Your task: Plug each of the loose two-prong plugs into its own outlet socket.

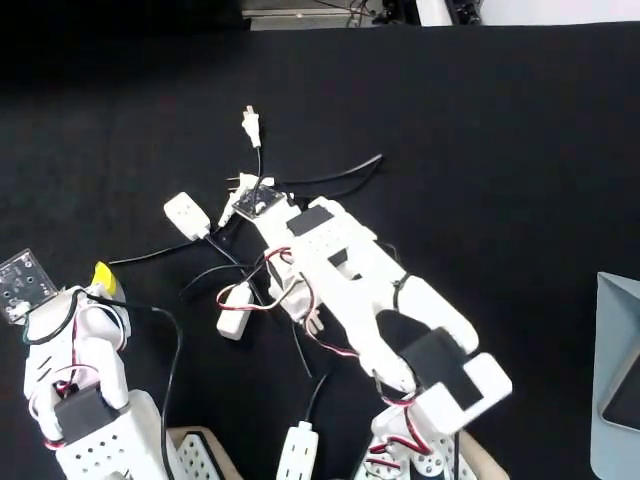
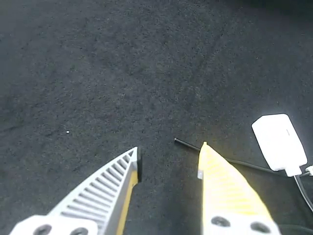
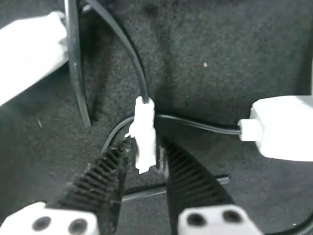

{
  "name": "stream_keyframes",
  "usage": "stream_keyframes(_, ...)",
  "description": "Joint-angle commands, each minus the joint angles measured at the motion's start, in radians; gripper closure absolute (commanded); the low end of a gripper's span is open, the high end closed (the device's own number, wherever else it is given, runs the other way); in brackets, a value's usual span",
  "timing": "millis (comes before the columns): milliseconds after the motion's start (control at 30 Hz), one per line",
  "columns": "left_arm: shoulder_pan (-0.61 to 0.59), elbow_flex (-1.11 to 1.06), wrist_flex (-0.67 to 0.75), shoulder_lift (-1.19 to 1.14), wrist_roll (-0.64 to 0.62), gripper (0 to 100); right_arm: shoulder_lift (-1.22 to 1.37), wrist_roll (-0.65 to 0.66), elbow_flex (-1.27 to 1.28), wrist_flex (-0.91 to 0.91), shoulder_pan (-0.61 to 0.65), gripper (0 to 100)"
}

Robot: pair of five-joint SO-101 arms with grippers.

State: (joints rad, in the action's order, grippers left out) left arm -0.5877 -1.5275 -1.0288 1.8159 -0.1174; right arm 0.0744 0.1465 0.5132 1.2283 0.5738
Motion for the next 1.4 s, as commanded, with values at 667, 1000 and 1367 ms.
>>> stream_keyframes(667, -0.004, -0.005, 0.023, 0.005, -0.002, 80, -0.056, 0.006, -0.176, 0.18, -0.017, 98.7)
stream_keyframes(1000, 0.142, 0.101, 0.029, 0.005, -0.003, 80, -0.486, -0.002, -0.093, 0.126, -0.012, 98.7)
stream_keyframes(1367, 0.433, 0.13, 0.172, 0.002, -0.009, 80, -0.974, -0.003, 0.257, -0.078, 0.157, 98.7)
